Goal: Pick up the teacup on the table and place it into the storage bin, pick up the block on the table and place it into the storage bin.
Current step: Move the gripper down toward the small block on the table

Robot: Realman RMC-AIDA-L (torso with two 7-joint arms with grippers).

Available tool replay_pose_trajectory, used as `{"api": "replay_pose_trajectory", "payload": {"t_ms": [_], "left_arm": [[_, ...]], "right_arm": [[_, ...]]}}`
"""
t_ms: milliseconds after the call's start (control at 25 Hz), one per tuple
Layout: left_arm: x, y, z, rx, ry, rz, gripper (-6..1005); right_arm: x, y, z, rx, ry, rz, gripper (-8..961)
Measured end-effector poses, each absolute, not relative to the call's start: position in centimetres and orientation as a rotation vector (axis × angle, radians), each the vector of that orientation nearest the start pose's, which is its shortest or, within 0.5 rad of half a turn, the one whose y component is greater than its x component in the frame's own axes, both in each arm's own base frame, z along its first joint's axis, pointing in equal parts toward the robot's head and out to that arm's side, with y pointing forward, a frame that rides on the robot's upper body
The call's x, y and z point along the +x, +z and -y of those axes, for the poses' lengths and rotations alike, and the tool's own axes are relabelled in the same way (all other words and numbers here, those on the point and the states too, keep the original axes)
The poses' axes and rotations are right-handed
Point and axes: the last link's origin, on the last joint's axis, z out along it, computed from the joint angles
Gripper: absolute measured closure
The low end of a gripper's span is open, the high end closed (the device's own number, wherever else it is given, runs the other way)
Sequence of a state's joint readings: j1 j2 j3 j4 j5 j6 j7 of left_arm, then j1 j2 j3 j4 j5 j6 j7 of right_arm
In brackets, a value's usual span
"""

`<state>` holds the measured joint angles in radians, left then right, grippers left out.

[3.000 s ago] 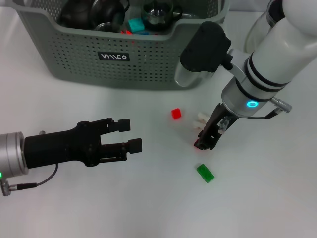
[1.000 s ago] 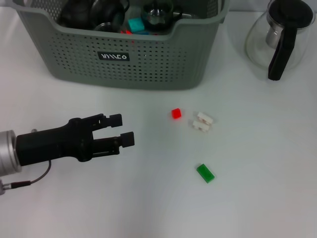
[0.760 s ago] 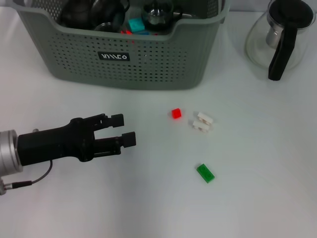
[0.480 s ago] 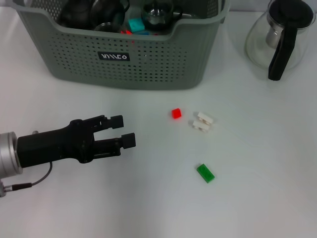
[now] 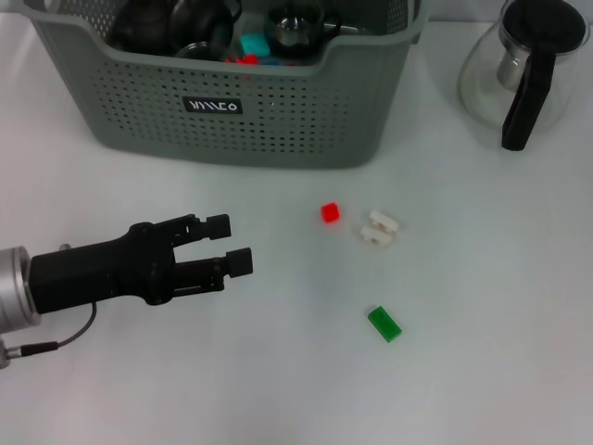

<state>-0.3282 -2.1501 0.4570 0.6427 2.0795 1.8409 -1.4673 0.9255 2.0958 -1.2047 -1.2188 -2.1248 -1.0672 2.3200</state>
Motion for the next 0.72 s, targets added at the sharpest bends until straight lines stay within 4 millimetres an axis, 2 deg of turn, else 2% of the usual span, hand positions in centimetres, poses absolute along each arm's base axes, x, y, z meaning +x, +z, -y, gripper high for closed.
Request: {"api": "replay_pose_trajectory", "payload": {"t_ms": [80,200,280,400,520,720], "left_arm": [[-29.8,-0.4,-23.8,-2.613,-1.036,1.06,173],[-30.2,0.1,-23.4,-2.638,-1.001,1.044,173],[-30.3,0.6,-22.8,-2.69,-0.973,1.006,174],[-30.6,1.6,-22.1,-2.728,-0.956,0.956,174],[-31.2,2.5,-22.0,-2.684,-0.954,0.959,174],[-31.5,2.9,-21.9,-2.642,-0.964,0.972,174]], "right_arm": [[2.2,3.5,-41.6,-2.635,0.739,-0.402,190],[5.3,5.5,-39.2,-2.688,0.919,-0.405,75],[7.7,6.8,-37.7,-2.721,0.974,-0.452,90],[10.8,8.1,-36.1,-2.782,0.928,-0.529,112],[13.2,9.2,-34.7,-2.838,0.812,-0.605,133],[15.4,10.5,-34.1,-2.843,0.547,-0.768,148]]}}
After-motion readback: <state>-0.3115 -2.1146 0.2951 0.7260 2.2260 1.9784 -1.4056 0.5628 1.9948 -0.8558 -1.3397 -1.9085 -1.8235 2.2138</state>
